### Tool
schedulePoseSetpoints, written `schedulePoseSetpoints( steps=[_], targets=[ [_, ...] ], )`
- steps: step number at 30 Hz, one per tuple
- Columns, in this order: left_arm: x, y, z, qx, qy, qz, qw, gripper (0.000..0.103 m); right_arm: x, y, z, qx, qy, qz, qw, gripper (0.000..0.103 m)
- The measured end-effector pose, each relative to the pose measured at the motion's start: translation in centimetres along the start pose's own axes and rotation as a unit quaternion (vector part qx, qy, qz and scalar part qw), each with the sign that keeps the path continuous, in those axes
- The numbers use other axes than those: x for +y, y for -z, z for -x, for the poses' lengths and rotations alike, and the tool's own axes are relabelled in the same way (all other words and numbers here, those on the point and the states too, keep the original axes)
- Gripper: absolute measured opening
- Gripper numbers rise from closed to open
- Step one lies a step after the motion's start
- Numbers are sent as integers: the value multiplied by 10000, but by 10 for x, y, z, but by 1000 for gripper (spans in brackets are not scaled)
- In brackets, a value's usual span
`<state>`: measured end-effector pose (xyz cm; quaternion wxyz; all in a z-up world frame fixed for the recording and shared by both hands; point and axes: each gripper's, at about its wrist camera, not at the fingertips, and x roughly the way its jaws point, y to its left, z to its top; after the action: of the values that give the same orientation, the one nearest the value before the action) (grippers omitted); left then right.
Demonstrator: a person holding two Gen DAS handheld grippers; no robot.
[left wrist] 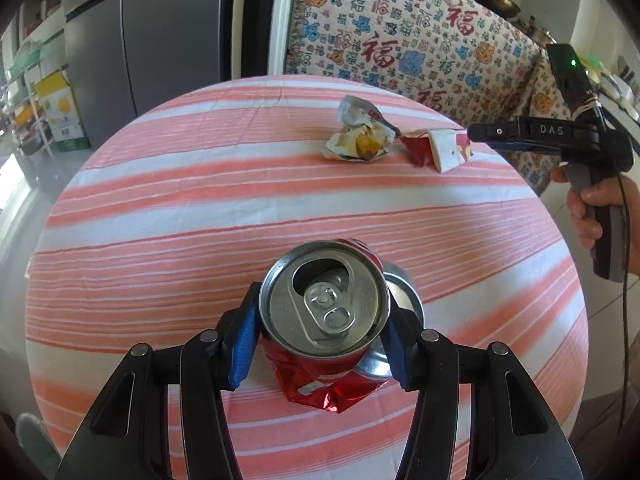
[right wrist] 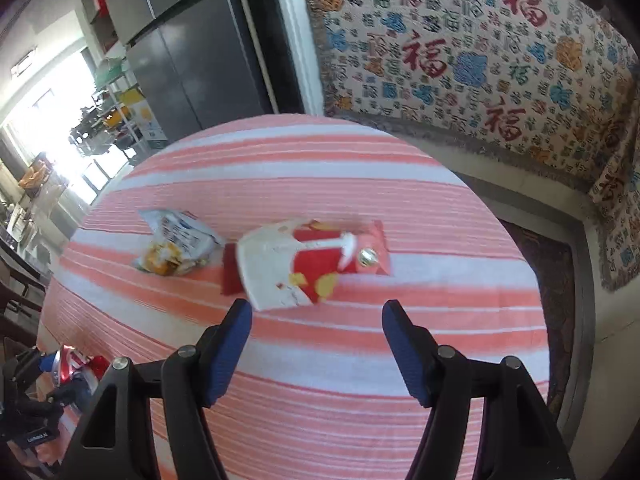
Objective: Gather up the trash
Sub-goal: 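Grasp the crumpled white snack wrapper with the right tool while the left tool holds the can, then lift and carry the can and white wrapper with both tools toward the blue basket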
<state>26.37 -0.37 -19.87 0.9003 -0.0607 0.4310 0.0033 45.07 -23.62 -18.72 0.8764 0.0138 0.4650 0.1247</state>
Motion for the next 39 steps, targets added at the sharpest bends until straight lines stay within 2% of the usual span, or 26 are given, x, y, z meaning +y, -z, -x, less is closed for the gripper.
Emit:
schedulePoseSetpoints(
  steps=[3,4,6,8,11,13,16,17,21,25,31,35,39],
  targets=[
    [12,-3,5,-82,-141,128,9998,56,45,-3,-6,-56,-668,113,9977,69],
    [18,-4,6,-97,-162,209,9996,56,63,-3,-13,-3,-661,144,9977,69],
    [28,-5,6,-108,-193,381,9990,56,93,0,-26,5,-401,133,9991,69],
    [36,-5,6,-112,-202,482,9986,56,114,-3,-41,-29,-439,-168,9989,69],
    [43,-4,7,-112,-227,566,9981,56,125,-11,-60,-70,-70,-635,9979,69],
    [45,-4,7,-96,-199,610,9979,56,122,-14,-74,115,138,-981,9950,69],
    [44,-5,8,-118,-153,600,9980,56,113,-14,-78,142,126,-1138,9933,50],
    [43,-4,10,-128,-136,587,9981,56,113,-12,-75,145,76,-1064,9942,28],
    [36,-1,11,-118,-27,523,9986,55,113,-1,-45,222,60,-556,9982,13],
    [24,5,13,-95,-1,400,9992,55,106,25,-1,405,52,3,9992,12],
    [7,11,17,-149,-156,123,9997,55,86,76,48,612,219,311,9974,12],
    [0,13,17,-172,-225,-25,9996,55,82,99,59,632,389,430,9963,12],
    [-4,13,17,-191,-200,-87,9996,55,82,104,57,548,410,397,9969,16]
  ],
)
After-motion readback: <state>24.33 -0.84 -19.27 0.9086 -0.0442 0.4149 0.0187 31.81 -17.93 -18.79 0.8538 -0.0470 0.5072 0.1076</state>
